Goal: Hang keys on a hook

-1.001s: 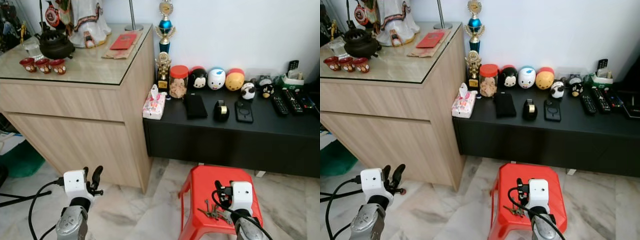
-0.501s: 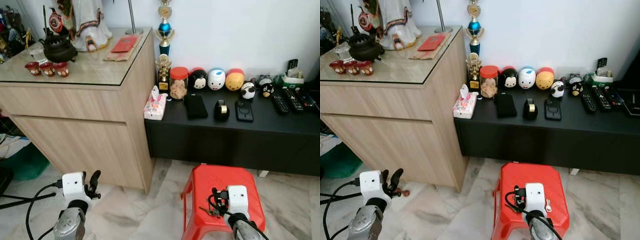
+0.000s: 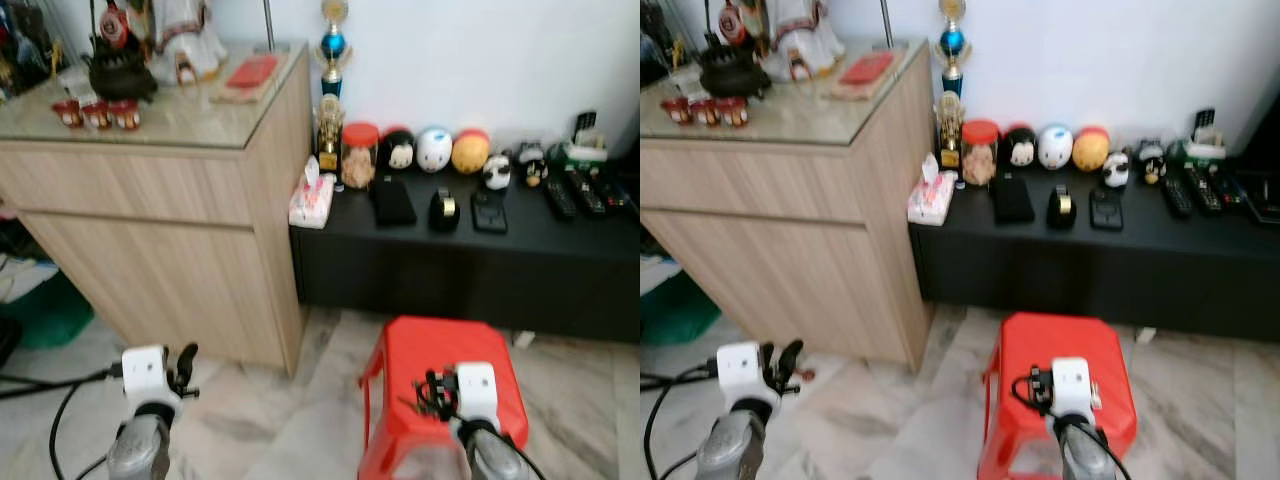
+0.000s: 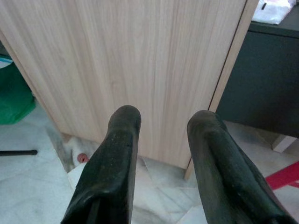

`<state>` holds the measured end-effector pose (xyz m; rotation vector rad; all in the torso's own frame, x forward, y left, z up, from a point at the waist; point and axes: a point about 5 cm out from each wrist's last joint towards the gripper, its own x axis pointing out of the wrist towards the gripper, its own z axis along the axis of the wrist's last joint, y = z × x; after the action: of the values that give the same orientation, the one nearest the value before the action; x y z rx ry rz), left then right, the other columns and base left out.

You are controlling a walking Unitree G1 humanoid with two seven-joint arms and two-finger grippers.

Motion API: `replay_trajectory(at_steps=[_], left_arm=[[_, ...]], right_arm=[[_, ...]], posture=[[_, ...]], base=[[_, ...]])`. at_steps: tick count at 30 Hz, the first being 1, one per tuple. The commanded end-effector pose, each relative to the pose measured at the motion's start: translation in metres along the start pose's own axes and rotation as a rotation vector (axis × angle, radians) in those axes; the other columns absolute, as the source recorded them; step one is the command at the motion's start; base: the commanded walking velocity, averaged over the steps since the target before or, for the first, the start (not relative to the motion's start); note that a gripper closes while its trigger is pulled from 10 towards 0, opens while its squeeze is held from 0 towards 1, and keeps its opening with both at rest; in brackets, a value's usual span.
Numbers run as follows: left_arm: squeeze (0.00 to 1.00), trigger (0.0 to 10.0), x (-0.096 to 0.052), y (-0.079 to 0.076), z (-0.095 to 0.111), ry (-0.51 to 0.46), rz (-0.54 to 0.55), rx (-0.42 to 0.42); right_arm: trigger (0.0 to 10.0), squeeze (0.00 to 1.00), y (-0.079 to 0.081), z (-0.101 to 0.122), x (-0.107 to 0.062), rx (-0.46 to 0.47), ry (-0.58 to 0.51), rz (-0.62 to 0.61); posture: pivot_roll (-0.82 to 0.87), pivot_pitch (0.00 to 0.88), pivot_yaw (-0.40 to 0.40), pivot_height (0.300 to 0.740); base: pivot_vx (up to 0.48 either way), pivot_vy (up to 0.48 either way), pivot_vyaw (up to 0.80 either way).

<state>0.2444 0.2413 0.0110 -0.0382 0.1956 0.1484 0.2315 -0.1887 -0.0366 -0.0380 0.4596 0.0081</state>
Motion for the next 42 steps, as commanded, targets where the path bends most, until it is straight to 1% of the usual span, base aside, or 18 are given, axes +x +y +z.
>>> replay_trajectory(at_steps=[1, 5, 8, 13, 20, 23, 26, 29, 35, 38, 42], left_arm=[[0.00, 10.0, 0.003, 0.001, 0.000, 0.011, 0.008, -0.004], [0.00, 10.0, 0.004, -0.001, 0.000, 0.014, 0.004, -0.004], [0.00, 10.0, 0.002, -0.003, -0.002, 0.024, -0.003, -0.002], [0.00, 10.0, 0.002, -0.001, -0.003, 0.031, -0.002, 0.002], [0.00, 10.0, 0.004, -0.002, -0.002, 0.032, -0.012, 0.002], [0.00, 10.0, 0.005, -0.003, -0.002, 0.035, -0.017, 0.002], [0.00, 10.0, 0.008, -0.007, -0.001, 0.031, -0.025, 0.000], [0.00, 10.0, 0.010, -0.007, 0.002, 0.021, -0.022, -0.006], [0.00, 10.0, 0.013, -0.004, 0.006, 0.016, -0.026, 0.003], [0.00, 10.0, 0.013, -0.003, 0.006, 0.017, -0.028, 0.005], [0.00, 10.0, 0.014, -0.001, 0.006, 0.028, -0.039, 0.019]], right_arm=[[10.0, 0.00, -0.003, 0.000, 0.000, -0.001, 0.006, -0.014], [10.0, 0.00, -0.004, -0.001, 0.000, -0.011, 0.018, -0.015], [10.0, 0.00, -0.006, -0.002, 0.000, 0.003, 0.028, -0.029], [10.0, 0.00, -0.003, -0.004, 0.000, 0.006, 0.040, -0.025], [10.0, 0.00, -0.005, -0.005, 0.001, 0.010, 0.055, -0.033], [10.0, 0.00, -0.005, -0.007, 0.002, 0.018, 0.084, -0.032], [10.0, 0.00, -0.004, -0.006, 0.002, 0.014, 0.076, -0.020], [10.0, 0.00, -0.004, -0.002, 0.003, 0.017, 0.047, -0.013], [10.0, 0.00, -0.004, 0.004, 0.006, 0.040, 0.029, -0.027], [10.0, 0.00, -0.002, 0.003, 0.006, 0.037, 0.031, -0.025], [10.0, 0.00, 0.001, 0.000, 0.005, 0.055, 0.040, -0.029]], posture=[[-0.07, 0.000, 0.022, 0.656], [-0.07, 0.000, 0.024, 0.656], [-0.06, 0.000, 0.025, 0.656], [-0.06, 0.000, 0.023, 0.656], [-0.07, 0.000, 0.031, 0.656], [-0.07, 0.000, 0.030, 0.656], [-0.06, 0.000, 0.018, 0.636], [-0.07, 0.000, 0.016, 0.636], [-0.08, 0.000, 0.027, 0.636], [-0.08, 0.000, 0.042, 0.636], [-0.08, 0.000, 0.053, 0.636]], base=[[0.000, 0.000, 0.00], [0.000, 0.000, 0.00], [0.000, 0.000, 0.00], [0.000, 0.000, 0.00], [0.000, 0.000, 0.00], [0.000, 0.000, 0.00], [0.000, 0.000, 0.00], [0.000, 0.000, 0.00], [0.000, 0.000, 0.00], [0.000, 0.000, 0.00], [0.000, 0.000, 0.00]])
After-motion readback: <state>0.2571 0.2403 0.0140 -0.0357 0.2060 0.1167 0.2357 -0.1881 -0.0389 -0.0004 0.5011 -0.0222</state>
